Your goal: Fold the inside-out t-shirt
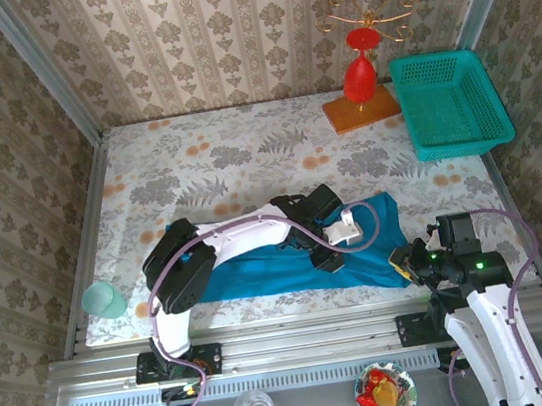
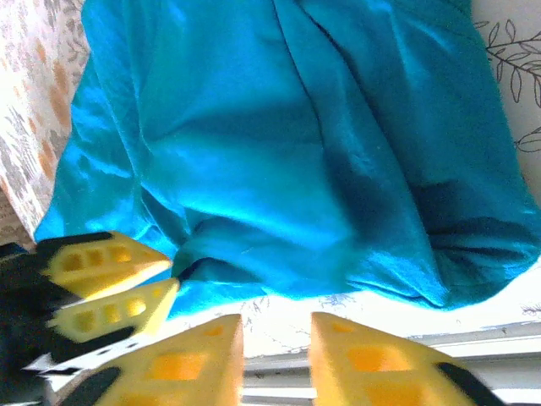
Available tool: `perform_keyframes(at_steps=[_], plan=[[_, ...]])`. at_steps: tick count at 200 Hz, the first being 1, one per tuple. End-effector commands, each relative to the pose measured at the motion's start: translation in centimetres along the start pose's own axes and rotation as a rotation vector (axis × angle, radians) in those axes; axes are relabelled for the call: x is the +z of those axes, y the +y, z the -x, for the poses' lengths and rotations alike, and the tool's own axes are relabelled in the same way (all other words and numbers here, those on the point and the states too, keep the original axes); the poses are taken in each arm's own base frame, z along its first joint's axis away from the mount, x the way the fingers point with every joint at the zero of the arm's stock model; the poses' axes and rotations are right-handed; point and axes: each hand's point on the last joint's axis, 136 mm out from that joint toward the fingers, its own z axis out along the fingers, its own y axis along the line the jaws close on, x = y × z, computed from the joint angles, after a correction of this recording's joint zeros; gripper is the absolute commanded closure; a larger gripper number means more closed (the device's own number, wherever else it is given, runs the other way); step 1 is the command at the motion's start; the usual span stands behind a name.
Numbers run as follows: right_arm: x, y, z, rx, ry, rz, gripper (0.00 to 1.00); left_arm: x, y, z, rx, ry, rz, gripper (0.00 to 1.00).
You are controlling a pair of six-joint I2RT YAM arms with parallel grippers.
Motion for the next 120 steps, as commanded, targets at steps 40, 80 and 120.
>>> perform_keyframes(at_steps=[40, 80, 120], plan=[[-0.5, 2.4, 3.5, -0.051, -0.031, -0.091, 0.65, -8.9, 3.8, 0.3, -0.157, -0.244, 0.109, 0.73], [1.9, 4.6, 9.2, -0.212, -0.062, -0.186, 0.66, -13.4, 12.2, -6.8, -0.509, -0.255, 0.38, 0.74], [5.3, 4.5, 13.2, -0.329, -0.03, -0.305, 0.71, -17.0, 17.0, -16.2, -0.928, -0.324, 0.47, 0.81]])
